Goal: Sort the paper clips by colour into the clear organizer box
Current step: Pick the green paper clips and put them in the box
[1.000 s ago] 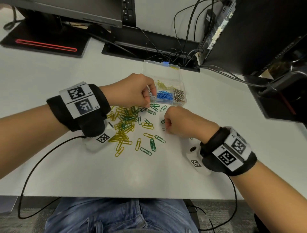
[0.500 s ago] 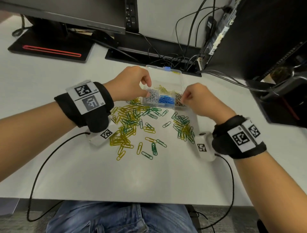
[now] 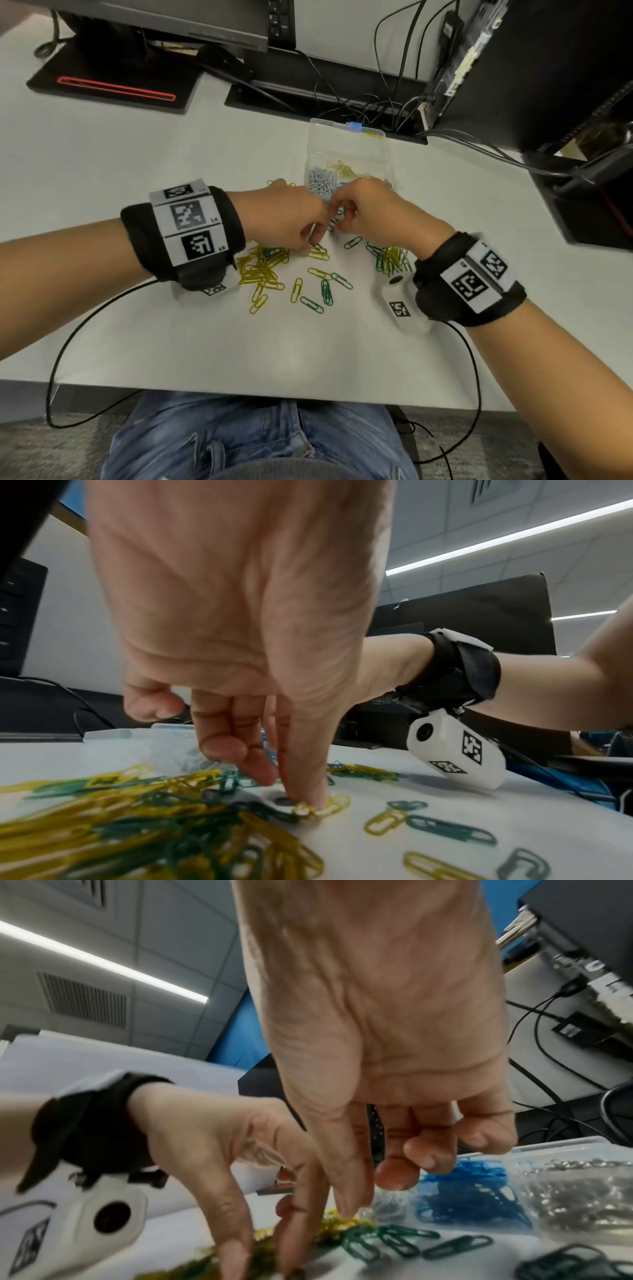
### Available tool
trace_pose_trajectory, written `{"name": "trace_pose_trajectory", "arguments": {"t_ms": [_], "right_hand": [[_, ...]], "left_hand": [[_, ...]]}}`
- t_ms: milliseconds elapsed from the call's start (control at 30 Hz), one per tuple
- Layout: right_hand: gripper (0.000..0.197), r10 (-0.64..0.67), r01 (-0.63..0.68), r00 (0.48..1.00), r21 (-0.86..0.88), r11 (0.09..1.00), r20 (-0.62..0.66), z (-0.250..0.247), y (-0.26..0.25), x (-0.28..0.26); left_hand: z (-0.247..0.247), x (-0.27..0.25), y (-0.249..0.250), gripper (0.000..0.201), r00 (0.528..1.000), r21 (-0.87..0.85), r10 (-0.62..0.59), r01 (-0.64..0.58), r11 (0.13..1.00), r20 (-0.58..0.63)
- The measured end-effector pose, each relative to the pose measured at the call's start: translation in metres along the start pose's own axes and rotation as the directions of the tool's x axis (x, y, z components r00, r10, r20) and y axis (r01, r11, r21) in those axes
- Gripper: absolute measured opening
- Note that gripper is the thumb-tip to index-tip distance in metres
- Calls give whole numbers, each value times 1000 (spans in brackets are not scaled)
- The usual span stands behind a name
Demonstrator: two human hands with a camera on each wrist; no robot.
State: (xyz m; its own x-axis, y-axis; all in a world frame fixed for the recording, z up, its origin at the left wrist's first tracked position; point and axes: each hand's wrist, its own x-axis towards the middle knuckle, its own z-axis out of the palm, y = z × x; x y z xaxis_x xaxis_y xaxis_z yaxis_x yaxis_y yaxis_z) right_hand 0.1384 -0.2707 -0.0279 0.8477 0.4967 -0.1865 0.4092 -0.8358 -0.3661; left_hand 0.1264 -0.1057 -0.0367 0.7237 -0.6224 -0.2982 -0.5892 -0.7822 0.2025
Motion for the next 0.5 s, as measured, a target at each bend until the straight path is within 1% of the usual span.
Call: {"name": "trace_pose_trajectory", "arguments": {"t_ms": [67,100,133,167,233,300,333,367,400,500], "right_hand": [[18,36,-36,999,-17,999,2,5,0,5],[17,50,-50,999,-35,998,-3,6,0,7],[15,55,-56,998,-58,997,-13,7,0,9],[11,58,-59,998,-81,995,-18,8,-1,10],[10,58,-58,998,-115,992,-2,10,-3,14],[15,64,-57,996,-117,991,55,10,-6,15],[16,62,-52,994,-114,992,85,11,-7,15],[18,57,-44,992,-114,992,112,11,-8,15],[20,49,-34,990,-120,992,129,11,-9,15],[24,32,-14,991,-140,990,130,10,-7,11]], "left_hand": [[2,-2,-3,9,998,13,20,-21,1000,66],[2,-3,-5,10,996,10,16,-17,1000,84],[1,-4,-8,11,997,1,1,-1,1000,77],[-1,-5,-11,10,999,-11,-22,22,1000,44],[-5,-5,-15,8,994,-25,-72,71,997,-80],[-9,-2,-17,7,971,-30,-106,102,994,-215],[-11,0,-17,8,959,-35,-116,111,993,-257],[-12,2,-16,9,956,-36,-121,115,993,-267],[-12,4,-15,11,961,-32,-121,116,993,-251],[-11,8,-14,14,978,-11,-114,114,993,-174]]}}
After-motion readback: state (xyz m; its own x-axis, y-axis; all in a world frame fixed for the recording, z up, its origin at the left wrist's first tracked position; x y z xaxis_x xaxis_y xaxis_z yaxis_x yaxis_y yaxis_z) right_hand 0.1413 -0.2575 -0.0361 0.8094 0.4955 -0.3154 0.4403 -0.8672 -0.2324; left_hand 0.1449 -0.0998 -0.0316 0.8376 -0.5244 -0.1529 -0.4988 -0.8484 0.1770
